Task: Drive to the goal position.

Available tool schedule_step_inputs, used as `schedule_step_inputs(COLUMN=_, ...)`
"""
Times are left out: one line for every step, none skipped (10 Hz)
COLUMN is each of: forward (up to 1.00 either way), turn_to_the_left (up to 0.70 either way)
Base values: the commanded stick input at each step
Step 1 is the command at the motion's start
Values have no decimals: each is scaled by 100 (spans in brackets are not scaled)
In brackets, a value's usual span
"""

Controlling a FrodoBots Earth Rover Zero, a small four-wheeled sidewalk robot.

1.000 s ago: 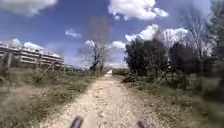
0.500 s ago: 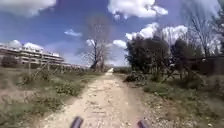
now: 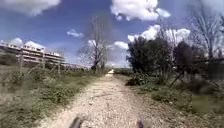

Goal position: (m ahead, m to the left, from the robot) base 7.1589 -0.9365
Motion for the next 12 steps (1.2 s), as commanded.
schedule_step_inputs(forward=100, turn_to_the_left=0)
schedule_step_inputs(forward=100, turn_to_the_left=0)
schedule_step_inputs(forward=100, turn_to_the_left=0)
schedule_step_inputs(forward=100, turn_to_the_left=0)
schedule_step_inputs(forward=100, turn_to_the_left=0)
schedule_step_inputs(forward=100, turn_to_the_left=0)
schedule_step_inputs(forward=100, turn_to_the_left=0)
schedule_step_inputs(forward=100, turn_to_the_left=0)
schedule_step_inputs(forward=100, turn_to_the_left=0)
schedule_step_inputs(forward=100, turn_to_the_left=0)
schedule_step_inputs(forward=100, turn_to_the_left=0)
schedule_step_inputs(forward=100, turn_to_the_left=0)
